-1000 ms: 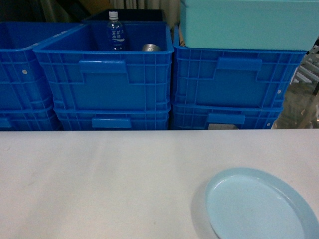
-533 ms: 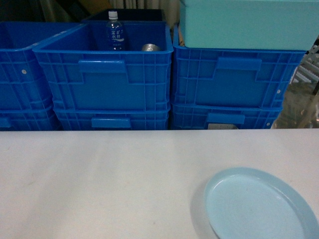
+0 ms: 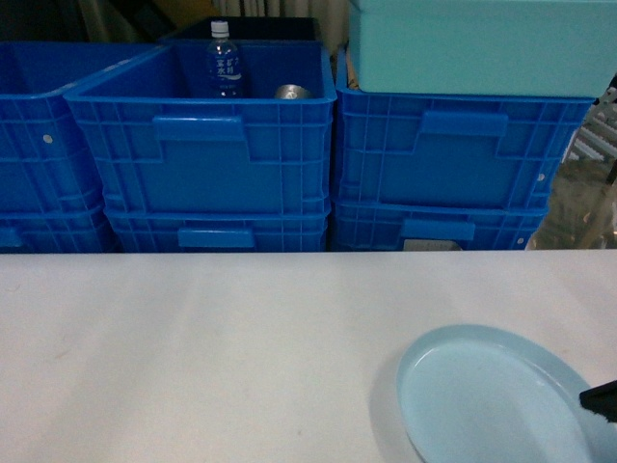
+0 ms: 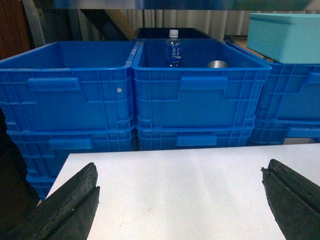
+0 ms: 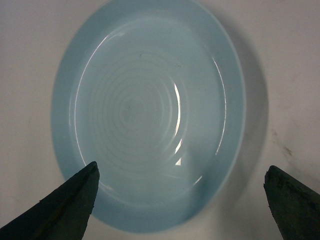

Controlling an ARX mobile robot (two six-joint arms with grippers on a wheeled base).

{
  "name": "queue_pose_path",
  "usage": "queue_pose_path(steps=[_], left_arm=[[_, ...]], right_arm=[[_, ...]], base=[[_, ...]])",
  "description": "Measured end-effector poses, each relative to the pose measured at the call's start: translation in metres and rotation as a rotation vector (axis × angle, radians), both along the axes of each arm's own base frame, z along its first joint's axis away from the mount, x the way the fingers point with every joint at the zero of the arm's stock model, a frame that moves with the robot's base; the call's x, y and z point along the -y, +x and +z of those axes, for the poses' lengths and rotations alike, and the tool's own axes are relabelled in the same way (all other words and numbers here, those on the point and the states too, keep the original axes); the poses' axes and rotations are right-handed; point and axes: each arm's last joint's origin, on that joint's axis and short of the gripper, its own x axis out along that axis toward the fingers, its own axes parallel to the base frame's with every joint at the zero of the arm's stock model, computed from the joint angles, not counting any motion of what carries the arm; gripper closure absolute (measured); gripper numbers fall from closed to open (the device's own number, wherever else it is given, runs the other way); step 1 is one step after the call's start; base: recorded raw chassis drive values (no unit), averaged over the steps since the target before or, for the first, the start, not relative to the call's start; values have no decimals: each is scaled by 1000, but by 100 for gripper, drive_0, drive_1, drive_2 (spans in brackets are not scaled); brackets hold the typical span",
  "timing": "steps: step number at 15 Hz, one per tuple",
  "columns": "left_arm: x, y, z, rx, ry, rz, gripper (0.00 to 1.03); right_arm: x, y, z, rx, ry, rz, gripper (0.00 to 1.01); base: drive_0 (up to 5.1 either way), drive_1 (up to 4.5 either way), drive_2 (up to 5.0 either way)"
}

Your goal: Place blue tray on left shelf second layer neatly

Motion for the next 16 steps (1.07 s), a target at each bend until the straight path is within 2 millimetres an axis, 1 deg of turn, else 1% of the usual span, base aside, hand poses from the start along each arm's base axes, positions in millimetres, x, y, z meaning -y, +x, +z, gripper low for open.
queue_pose_path(steps=[2,3,4,6,8,12,13,16], left_arm=[[0,0,0,0,0,0,5],[0,0,0,0,0,0,5],[0,0,0,0,0,0,5],[0,0,0,0,0,1,5],[0,0,0,-1,0,0,5],[0,0,0,-1,0,0,5],[0,0,0,0,0,0,5],[0,0,0,0,0,0,5]], right_arm=[[-10,7,-29,-28,35,12,3],[-14,20,-38,3,37,25,3],[-16,22,-42,9,34,29,4],[-19,24,-50,17,16,35,21],[-18,24,-56,20,-20,35,45],[-16,25,-61,34,-76,29,81],[-16,25,-61,33,-85,25,88],[-16,25,-60,35,-92,28,100]], base=[[0,0,0],[0,0,0],[0,0,0],[0,0,0],[0,0,0],[0,0,0],[0,0,0],[0,0,0]])
